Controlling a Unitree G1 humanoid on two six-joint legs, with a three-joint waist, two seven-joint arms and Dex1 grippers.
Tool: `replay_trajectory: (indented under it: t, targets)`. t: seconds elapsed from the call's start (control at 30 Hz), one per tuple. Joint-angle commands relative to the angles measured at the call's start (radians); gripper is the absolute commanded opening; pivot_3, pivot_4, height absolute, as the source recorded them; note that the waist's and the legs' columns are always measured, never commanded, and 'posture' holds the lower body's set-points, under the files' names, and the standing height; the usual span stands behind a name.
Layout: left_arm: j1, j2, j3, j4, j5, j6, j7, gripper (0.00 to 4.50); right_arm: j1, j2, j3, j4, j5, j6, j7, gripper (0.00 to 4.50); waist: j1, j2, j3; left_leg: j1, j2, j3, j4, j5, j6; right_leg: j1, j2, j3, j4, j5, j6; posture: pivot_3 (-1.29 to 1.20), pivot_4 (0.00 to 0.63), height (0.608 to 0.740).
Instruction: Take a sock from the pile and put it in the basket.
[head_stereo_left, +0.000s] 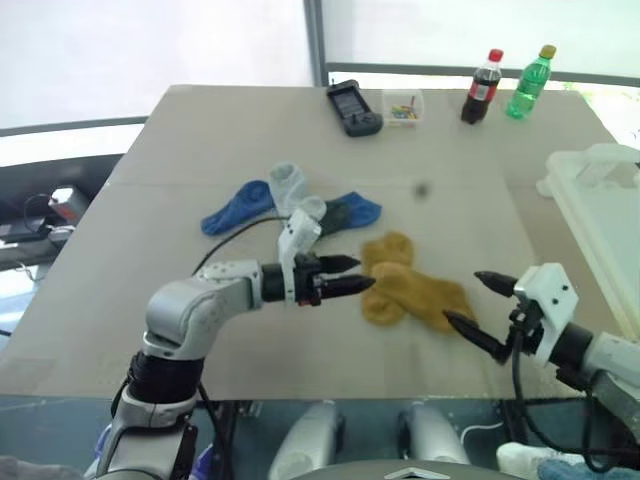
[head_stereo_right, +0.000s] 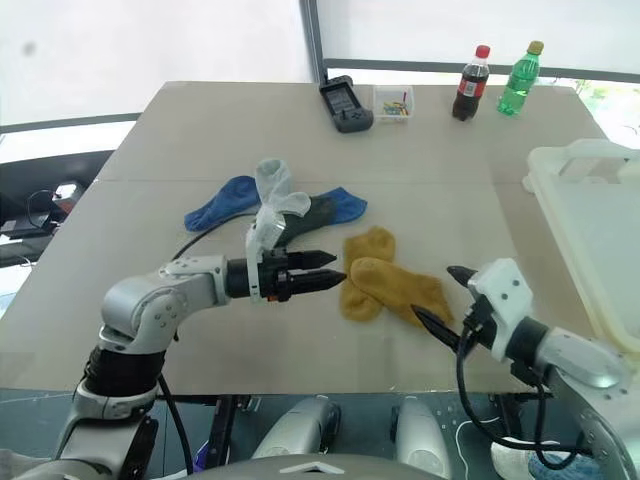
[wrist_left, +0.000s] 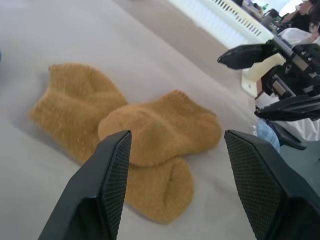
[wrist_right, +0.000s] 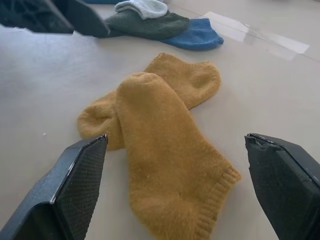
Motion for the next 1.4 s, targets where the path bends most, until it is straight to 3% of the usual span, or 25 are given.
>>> replay_trajectory:
  t: [0.03,0.23,0.3,0.37,0.47,0.5,0.6,0.63,0.83,1.1,1.2,1.3,1.37,1.4]
  targets:
    - [-0.022,-0.078,-0.068,0.029,0.068,-0.071,0.078,3.14,-0.04,0.015,0.043,0.043,-0.07,-0.028,-0.025,4.5,0.0,0.0,0.0,0.0,0.0,0.0,0.0,0.0,0.0,0.0,0.0,0.0,0.0,0.0,0.0,0.0,0.15,0.74]
    - [-0.02,-0.147,-0.124,0.09,0.158,-0.137,0.142,3.14,-0.05,0.024,0.097,0.096,-0.151,-0.052,-0.023,4.5,-0.005,0.0,0.0,0.0,0.001,0.001,-0.001,0.0,0.0,-0.001,0.0,0.001,0.0,0.0,0.0,0.0,0.15,0.74]
    - [-0.018,-0.163,-0.126,0.103,0.171,-0.144,0.159,2.6,-0.044,0.023,0.116,0.11,-0.182,-0.068,-0.019,4.25,-0.003,0.0,0.0,0.0,0.001,0.001,-0.001,0.0,0.0,-0.001,0.0,0.001,0.0,0.0,0.0,0.0,0.15,0.74]
    - [-0.014,-0.17,-0.122,0.104,0.17,-0.147,0.162,1.87,-0.039,0.029,0.132,0.121,-0.21,-0.092,-0.019,3.7,-0.003,0.0,0.0,0.0,0.0,0.001,-0.001,0.0,0.0,-0.001,0.0,0.001,0.0,0.0,0.0,0.0,0.15,0.74]
    - [-0.01,-0.17,-0.112,0.09,0.16,-0.147,0.152,0.31,-0.036,0.039,0.146,0.135,-0.239,-0.12,-0.016,2.09,-0.003,0.0,0.0,0.0,0.0,0.001,-0.001,0.0,0.0,-0.001,0.0,0.001,0.001,0.0,0.0,0.0,0.15,0.74]
    - [-0.01,-0.168,-0.103,0.078,0.146,-0.142,0.143,0.07,-0.04,0.044,0.147,0.144,-0.248,-0.129,-0.016,1.8,-0.003,0.0,0.0,0.0,0.0,0.001,-0.001,0.0,0.0,-0.001,0.0,0.001,0.0,0.0,0.0,0.0,0.15,0.74]
    - [-0.009,-0.155,-0.072,0.032,0.086,-0.113,0.108,0.0,-0.041,0.046,0.141,0.162,-0.271,-0.153,-0.013,0.15,-0.003,0.0,0.0,0.0,0.0,0.001,-0.001,0.0,0.0,-0.001,0.0,0.001,0.0,0.0,0.0,0.0,0.15,0.74]
    - [-0.008,-0.147,-0.061,0.014,0.058,-0.093,0.094,0.0,-0.038,0.042,0.137,0.168,-0.28,-0.166,-0.007,0.07,-0.004,0.0,0.0,0.0,0.0,0.001,-0.001,0.0,0.0,-0.001,0.0,0.001,0.0,0.0,0.0,0.0,0.15,0.74]
    - [-0.001,-0.025,-0.037,-0.092,-0.106,0.069,-0.01,0.0,0.016,-0.002,0.064,0.185,-0.246,-0.271,0.115,0.07,-0.005,0.0,0.0,0.0,0.001,0.001,-0.001,0.0,0.0,-0.001,0.001,0.001,0.0,0.0,0.0,0.0,0.15,0.74]
    - [0.027,0.073,-0.113,-0.091,-0.073,0.1,-0.004,0.0,0.054,-0.021,0.025,0.15,-0.201,-0.252,0.18,0.07,-0.004,0.0,0.0,0.001,0.001,0.001,-0.001,0.0,0.0,-0.001,0.001,0.001,0.0,0.0,0.0,0.0,0.15,0.74]
    - [0.037,0.069,-0.106,-0.107,-0.082,0.115,0.019,0.0,0.071,-0.034,-0.019,0.086,-0.085,-0.174,0.218,0.07,-0.003,0.0,0.0,0.0,0.001,0.001,-0.001,0.0,0.0,-0.001,0.0,0.002,0.0,0.0,0.0,0.0,0.15,0.74]
    - [0.055,0.061,-0.089,-0.127,-0.109,0.147,0.042,0.0,0.088,-0.043,-0.038,0.019,-0.022,-0.133,0.233,1.37,-0.003,0.0,0.0,0.0,0.001,0.0,-0.001,0.0,0.0,-0.001,0.0,0.001,0.0,0.0,0.0,0.0,0.15,0.74]
    - [0.065,0.055,-0.077,-0.134,-0.132,0.175,0.053,0.0,0.09,-0.05,-0.032,-0.001,-0.004,-0.119,0.238,2.53,-0.003,0.0,0.0,0.0,0.001,0.001,-0.001,0.0,0.0,-0.001,0.0,0.001,0.0,0.0,0.0,0.0,0.15,0.74]
    - [0.069,0.052,-0.073,-0.135,-0.142,0.188,0.058,0.0,0.09,-0.056,-0.024,-0.008,-0.002,-0.113,0.242,2.8,-0.003,0.0,0.0,0.0,0.001,0.001,-0.001,0.0,0.0,-0.001,0.0,0.001,0.0,0.0,0.0,0.0,0.15,0.74]
